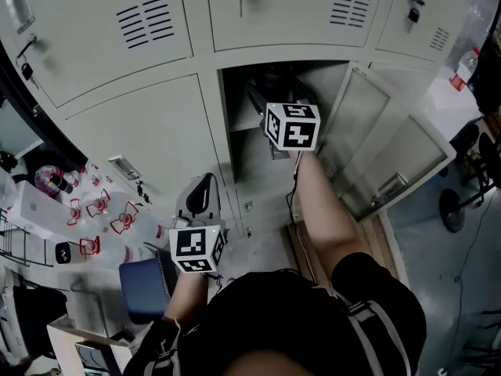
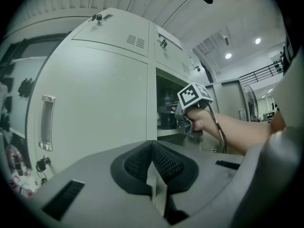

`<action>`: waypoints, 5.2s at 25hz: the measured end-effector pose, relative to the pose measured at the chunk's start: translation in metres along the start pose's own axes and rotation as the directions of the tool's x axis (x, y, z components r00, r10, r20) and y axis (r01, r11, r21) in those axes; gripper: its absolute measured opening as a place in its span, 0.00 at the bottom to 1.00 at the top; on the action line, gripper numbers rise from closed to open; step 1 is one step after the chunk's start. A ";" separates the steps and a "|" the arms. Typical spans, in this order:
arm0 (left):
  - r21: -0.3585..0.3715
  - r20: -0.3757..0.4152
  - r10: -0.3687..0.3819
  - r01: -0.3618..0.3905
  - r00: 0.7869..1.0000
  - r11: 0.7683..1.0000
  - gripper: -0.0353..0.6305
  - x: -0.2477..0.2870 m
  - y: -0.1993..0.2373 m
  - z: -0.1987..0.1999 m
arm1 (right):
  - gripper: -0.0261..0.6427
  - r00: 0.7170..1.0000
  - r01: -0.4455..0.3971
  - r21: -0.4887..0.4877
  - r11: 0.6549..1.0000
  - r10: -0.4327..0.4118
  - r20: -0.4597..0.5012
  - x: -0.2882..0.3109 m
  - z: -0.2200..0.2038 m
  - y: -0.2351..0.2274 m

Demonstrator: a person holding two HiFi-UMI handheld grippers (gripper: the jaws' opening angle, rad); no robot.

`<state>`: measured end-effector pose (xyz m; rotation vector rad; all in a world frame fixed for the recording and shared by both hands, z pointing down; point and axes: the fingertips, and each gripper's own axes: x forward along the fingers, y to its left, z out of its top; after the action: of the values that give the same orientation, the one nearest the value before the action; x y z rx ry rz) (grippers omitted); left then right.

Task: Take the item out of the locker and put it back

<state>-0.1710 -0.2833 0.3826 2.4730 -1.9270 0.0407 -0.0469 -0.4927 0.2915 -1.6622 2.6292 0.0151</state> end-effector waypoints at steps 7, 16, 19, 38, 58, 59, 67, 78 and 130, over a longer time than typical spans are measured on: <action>-0.005 -0.002 0.026 -0.026 1.000 1.000 0.07 -0.007 0.006 -0.002 | 0.68 0.998 -0.040 0.017 0.999 0.040 -0.040 0.016 -0.002 0.004; -0.010 0.003 0.020 -0.020 1.000 1.000 0.07 -0.010 0.005 -0.003 | 0.67 0.983 -0.147 0.215 0.965 0.168 -0.079 0.004 0.001 0.008; -0.012 0.005 0.009 -0.009 1.000 1.000 0.07 -0.009 0.001 -0.004 | 0.67 0.958 -0.229 0.423 0.877 0.279 -0.060 -0.008 0.004 0.016; -0.028 0.000 -0.062 0.062 0.998 0.998 0.07 -0.006 -0.020 -0.007 | 0.67 0.963 -0.246 0.443 0.862 0.271 0.006 -0.110 -0.017 0.026; -0.007 0.010 -0.138 0.138 0.990 0.990 0.07 0.008 -0.050 0.004 | 0.67 0.997 -0.074 0.139 0.988 0.069 0.039 -0.222 -0.045 0.005; -0.007 0.009 -0.140 0.140 0.990 0.990 0.07 0.008 -0.051 0.004 | 0.67 0.997 -0.071 0.140 0.988 0.066 0.040 -0.224 -0.045 0.004; -0.003 0.013 -0.135 0.135 0.991 0.991 0.07 -0.001 -0.054 0.006 | 0.67 0.995 -0.092 0.139 0.986 0.086 0.044 -0.224 -0.040 0.007; -0.011 0.017 -0.066 0.067 0.998 0.998 0.07 -0.021 -0.026 0.005 | 0.67 0.967 -0.250 0.362 0.898 0.249 0.050 -0.168 -0.029 0.024; -0.015 0.022 0.044 -0.043 0.999 0.999 0.07 -0.019 0.035 -0.002 | 0.64 0.996 -0.060 -0.033 0.998 0.057 -0.074 -0.015 -0.012 0.016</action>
<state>-0.2096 -0.2737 0.3840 2.4334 -1.9824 -0.0008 -0.0549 -0.4727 0.3042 -1.6261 2.7458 0.0020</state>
